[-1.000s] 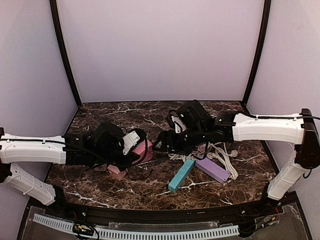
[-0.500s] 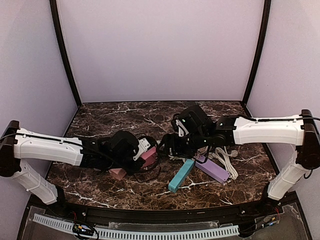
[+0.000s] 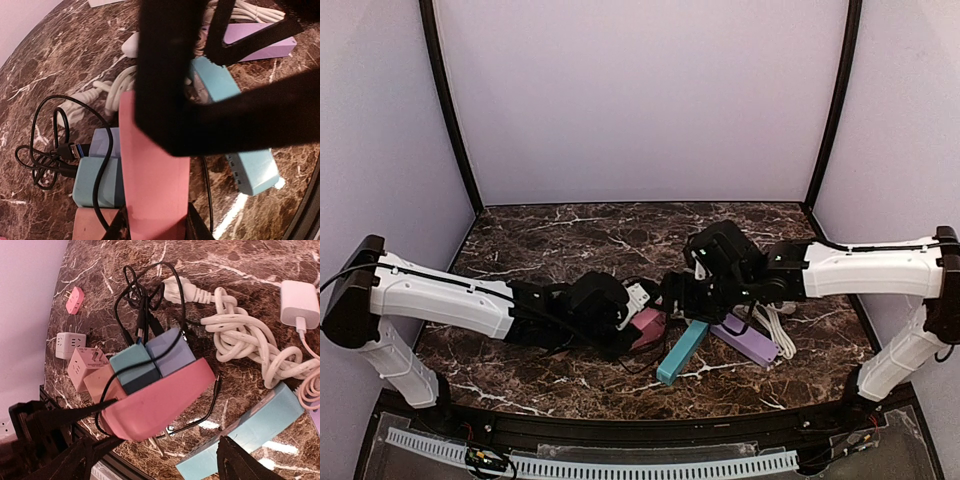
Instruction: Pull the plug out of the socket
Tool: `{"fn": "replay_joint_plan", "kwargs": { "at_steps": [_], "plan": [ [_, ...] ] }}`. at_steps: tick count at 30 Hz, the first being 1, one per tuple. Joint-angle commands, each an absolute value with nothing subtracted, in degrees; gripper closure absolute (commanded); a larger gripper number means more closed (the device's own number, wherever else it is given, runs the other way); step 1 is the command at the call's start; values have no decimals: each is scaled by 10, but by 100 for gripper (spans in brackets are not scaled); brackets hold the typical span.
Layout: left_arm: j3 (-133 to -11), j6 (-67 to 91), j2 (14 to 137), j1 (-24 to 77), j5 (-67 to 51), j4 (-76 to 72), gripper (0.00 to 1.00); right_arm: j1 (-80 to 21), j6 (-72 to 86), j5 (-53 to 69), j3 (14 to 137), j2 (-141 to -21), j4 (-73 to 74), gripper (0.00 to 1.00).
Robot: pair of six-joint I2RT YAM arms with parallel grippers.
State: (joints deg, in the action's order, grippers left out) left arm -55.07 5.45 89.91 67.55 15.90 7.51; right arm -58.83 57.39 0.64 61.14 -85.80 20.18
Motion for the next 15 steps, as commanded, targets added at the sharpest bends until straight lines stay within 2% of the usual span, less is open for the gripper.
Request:
{"fn": "replay_joint_plan", "kwargs": {
  "at_steps": [1,4,7,9,10,12,15],
  "plan": [
    [-564,93,935,698,85,91,78,-585,601,-34,585,-823,212,15],
    [-569,108,946,703,67,80,70,-585,605,-47,574,-808,217,13],
    [-574,105,959,708,64,80,68,-585,609,-56,566,-798,218,13],
    [-576,105,963,710,60,82,63,-585,612,-57,563,-795,221,12],
    [-576,105,963,711,55,82,57,-585,614,-55,562,-794,223,12],
    [-576,106,962,714,47,82,51,-585,617,-51,560,-792,226,12],
    [-570,111,956,714,28,71,45,-585,622,-47,556,-785,229,11]
  ]
}}
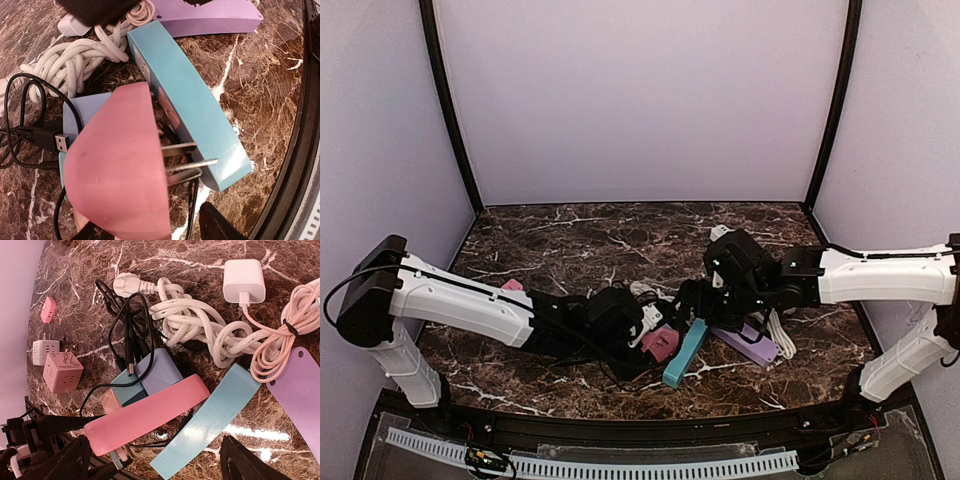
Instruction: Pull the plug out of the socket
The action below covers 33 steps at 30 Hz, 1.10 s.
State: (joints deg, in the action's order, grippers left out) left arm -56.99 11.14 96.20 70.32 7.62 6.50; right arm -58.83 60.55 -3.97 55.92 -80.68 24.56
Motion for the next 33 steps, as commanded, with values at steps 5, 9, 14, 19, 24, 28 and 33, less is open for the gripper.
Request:
{"fn": "replay_joint_plan", "kwargs": {
  "at_steps": [5,9,14,19,24,28,33],
  "plan": [
    [-548,119,947,717,-49,18,38,-585,629,-48,539,-773,231,12],
    [-546,124,940,718,-52,13,35,-586,628,-43,540,-770,235,12],
    [-539,158,898,717,-11,26,25,-599,635,-53,551,-767,264,12],
    [-519,214,843,708,16,54,13,-634,668,-89,555,-759,304,12],
    [-498,252,790,680,-19,100,10,-671,704,-112,574,-773,324,13],
    [-483,268,753,653,-29,115,10,-699,721,-122,609,-806,336,14],
    [-469,281,719,616,-22,127,8,-718,755,-141,670,-867,381,15]
  ]
}}
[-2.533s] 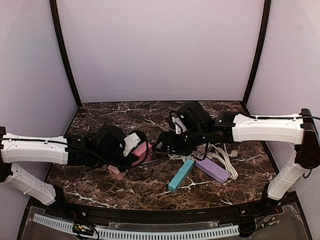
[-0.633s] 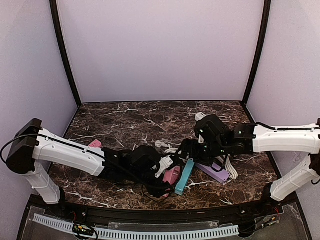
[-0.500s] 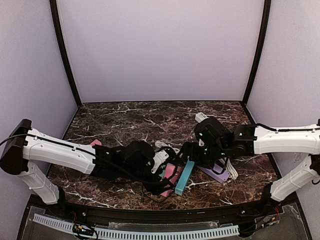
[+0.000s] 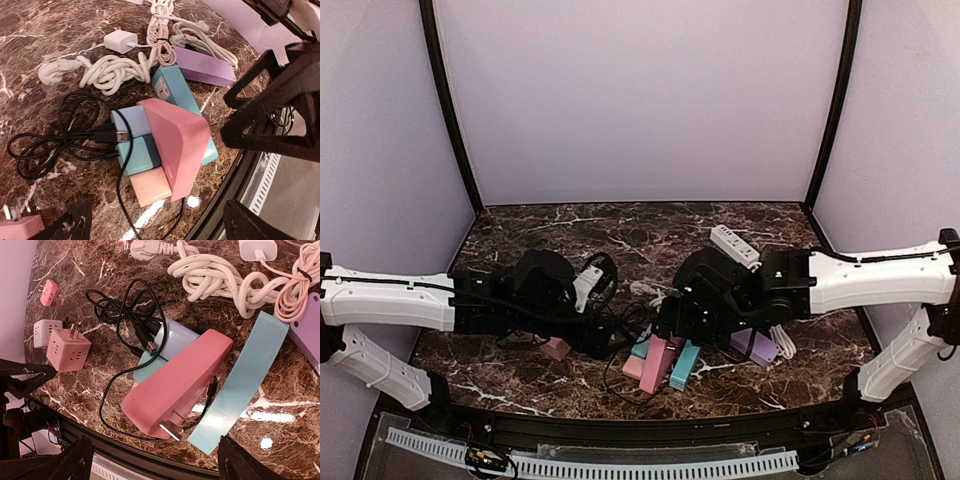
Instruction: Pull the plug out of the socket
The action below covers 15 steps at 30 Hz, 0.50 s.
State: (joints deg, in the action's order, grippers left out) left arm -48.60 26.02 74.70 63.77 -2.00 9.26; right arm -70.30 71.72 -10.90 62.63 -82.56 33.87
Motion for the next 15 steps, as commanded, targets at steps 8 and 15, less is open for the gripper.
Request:
{"fn": "replay_joint_plan", "kwargs": {
  "at_steps": [8,15],
  "plan": [
    [-463,277,712,588,-26,141,6,-732,808,-166,754,-950,466,16],
    [-438,273,692,581,-31,136,6,-735,819,-186,816,-1014,549,18]
  ]
}}
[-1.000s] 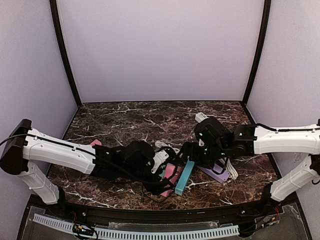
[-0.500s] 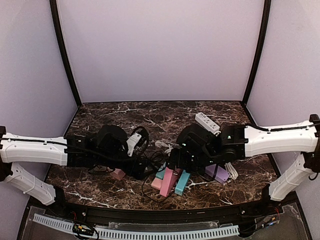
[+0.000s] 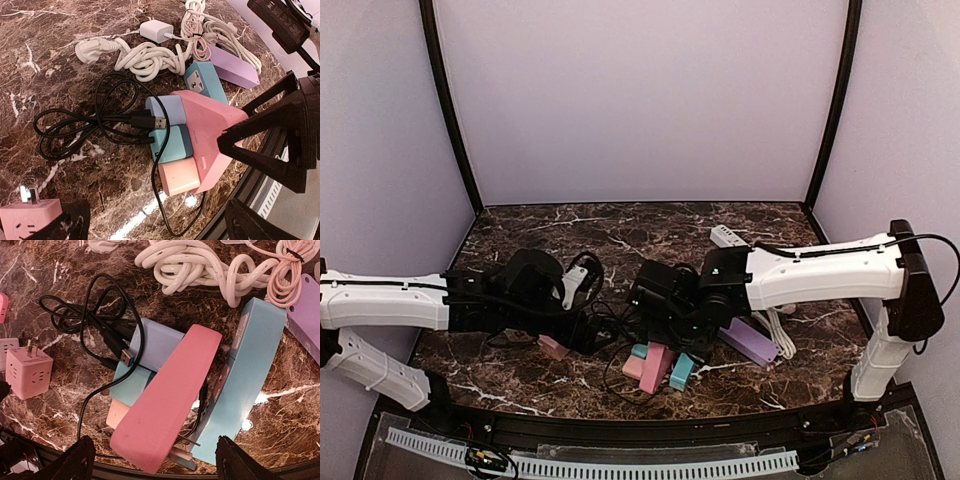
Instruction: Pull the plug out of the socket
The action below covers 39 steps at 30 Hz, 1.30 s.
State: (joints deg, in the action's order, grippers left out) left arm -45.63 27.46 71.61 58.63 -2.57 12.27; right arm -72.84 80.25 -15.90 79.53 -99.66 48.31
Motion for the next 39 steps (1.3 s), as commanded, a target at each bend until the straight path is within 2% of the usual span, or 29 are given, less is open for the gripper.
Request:
{"fn": "replay_joint_plan", "kwargs": {
  "at_steps": [1,7,17,21,30,39],
  "plan": [
    [-434,274,690,581,-31,135,6,-734,818,-186,817,-1016,549,20],
    [-427,280,677,577,-26,128,5,-727,783,-177,825,-1033,531,34],
    [-424,291,678,574,-22,124,4,-703,757,-141,759,-1009,442,43],
    [-426,302,689,572,-41,113,4,-702,755,-147,751,-1000,435,50],
    [-418,376,711,570,-104,52,4,-701,713,-161,667,-918,284,53],
    [-394,459,738,569,-182,-50,4,-695,652,-186,653,-856,204,53]
  ]
}}
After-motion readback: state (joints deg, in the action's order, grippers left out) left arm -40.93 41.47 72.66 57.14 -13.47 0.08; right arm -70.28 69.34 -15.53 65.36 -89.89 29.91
